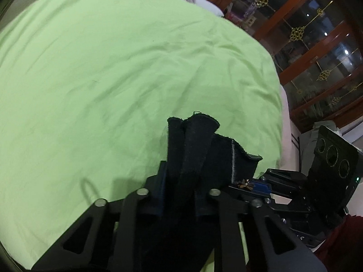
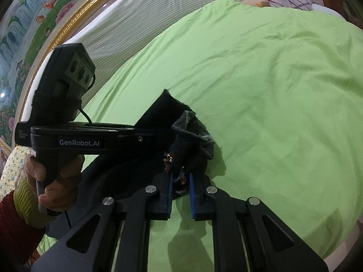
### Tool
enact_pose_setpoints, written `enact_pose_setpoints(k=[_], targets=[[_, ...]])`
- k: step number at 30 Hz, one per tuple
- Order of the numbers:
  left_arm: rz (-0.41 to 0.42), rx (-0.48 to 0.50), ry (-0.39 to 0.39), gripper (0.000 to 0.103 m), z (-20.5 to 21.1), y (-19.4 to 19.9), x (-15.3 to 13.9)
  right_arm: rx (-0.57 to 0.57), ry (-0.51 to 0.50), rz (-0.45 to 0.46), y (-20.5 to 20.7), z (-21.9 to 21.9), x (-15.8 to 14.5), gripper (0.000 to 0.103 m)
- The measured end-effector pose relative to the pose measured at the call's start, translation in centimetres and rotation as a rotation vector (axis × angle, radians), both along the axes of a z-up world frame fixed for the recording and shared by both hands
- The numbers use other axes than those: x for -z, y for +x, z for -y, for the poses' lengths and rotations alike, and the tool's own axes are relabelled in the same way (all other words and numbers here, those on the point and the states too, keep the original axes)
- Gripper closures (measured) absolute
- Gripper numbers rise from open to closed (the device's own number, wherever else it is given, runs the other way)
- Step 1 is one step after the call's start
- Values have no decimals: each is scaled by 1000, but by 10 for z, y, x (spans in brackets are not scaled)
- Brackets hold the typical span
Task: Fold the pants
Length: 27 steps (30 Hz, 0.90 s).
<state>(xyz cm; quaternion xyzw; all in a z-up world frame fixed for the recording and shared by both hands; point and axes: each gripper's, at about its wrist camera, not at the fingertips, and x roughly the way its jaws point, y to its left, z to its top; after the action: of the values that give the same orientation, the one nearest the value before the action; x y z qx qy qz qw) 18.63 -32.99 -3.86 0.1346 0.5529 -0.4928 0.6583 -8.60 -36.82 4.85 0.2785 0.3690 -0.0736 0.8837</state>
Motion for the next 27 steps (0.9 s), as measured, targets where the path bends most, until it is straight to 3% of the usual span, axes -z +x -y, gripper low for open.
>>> enact_pose_setpoints(k=[6, 15, 22, 27], targets=[[34, -29, -84, 92, -23, -12, -34, -63, -25, 68, 6, -19, -29, 90], [133, -146, -179, 93, -114, -41, -89, -254, -61, 154, 22, -82, -70, 90], [142, -280, -239, 93, -199, -53, -99, -440, -74, 153, 42, -150, -71, 90], [132, -370, -240, 93, -249, -60, -84, -523, -73, 114, 59, -182, -55, 90]])
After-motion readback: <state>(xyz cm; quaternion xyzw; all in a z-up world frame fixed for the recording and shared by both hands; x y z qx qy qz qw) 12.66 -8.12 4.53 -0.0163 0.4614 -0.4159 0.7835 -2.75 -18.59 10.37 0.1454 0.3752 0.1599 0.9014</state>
